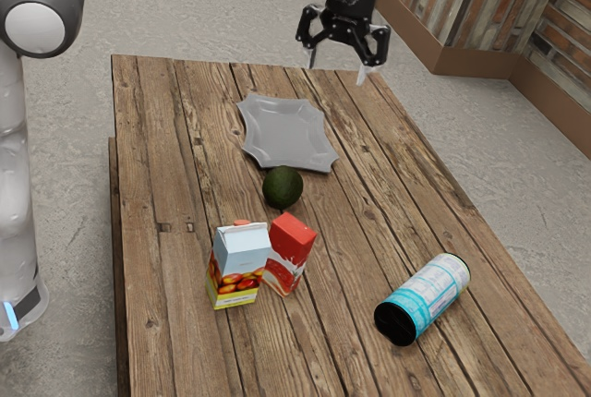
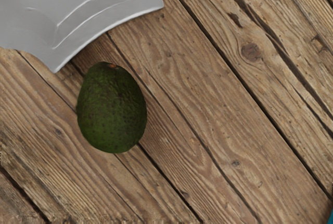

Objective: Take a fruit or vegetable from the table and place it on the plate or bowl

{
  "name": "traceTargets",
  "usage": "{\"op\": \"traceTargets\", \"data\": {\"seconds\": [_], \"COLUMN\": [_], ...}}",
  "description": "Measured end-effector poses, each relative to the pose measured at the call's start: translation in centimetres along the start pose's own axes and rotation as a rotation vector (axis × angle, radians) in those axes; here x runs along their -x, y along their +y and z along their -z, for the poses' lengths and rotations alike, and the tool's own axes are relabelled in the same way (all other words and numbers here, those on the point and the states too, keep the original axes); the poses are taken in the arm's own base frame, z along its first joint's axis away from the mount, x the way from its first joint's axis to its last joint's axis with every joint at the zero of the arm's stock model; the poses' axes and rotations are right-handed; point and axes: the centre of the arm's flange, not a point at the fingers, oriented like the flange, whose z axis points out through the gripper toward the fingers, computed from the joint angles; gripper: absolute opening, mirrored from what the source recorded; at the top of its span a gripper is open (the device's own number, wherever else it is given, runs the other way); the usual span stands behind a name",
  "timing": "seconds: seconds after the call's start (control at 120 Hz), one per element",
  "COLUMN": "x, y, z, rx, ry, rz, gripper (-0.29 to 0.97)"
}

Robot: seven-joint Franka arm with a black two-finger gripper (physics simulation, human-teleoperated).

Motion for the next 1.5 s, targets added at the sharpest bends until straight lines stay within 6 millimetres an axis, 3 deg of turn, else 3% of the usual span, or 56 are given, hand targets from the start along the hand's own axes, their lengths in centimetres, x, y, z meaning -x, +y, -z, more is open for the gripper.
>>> {"op": "traceTargets", "data": {"seconds": [0.2,0.4,0.517,0.6,0.667,0.817,0.975,1.283,1.4,1.5], "x": [0.3,0.6,0.0,0.4,1.8,4.7,2.0,-1.4,-3.1,-2.6], "y": [-0.2,0.1,0.0,-2.2,-4.6,-6.7,-8.8,-7.8,-8.6,-9.4], "z": [-0.3,-1.5,-5.5,-8.5,-11.3,-14.6,-15.1,-19.0,-19.4,-19.1], "rx": [-0.030,-0.060,-0.136,-0.149,-0.146,-0.086,-0.013,-0.033,-0.015,0.001], "ry": [-0.021,-0.074,-0.120,-0.134,-0.163,-0.192,-0.178,-0.137,-0.131,-0.122], "rz": [0.386,0.530,0.476,0.458,0.451,0.419,0.442,0.242,0.211,0.176], "gripper": [0.68,0.68,0.68,0.68,0.68,0.68,0.68,0.68,0.68,0.68]}}
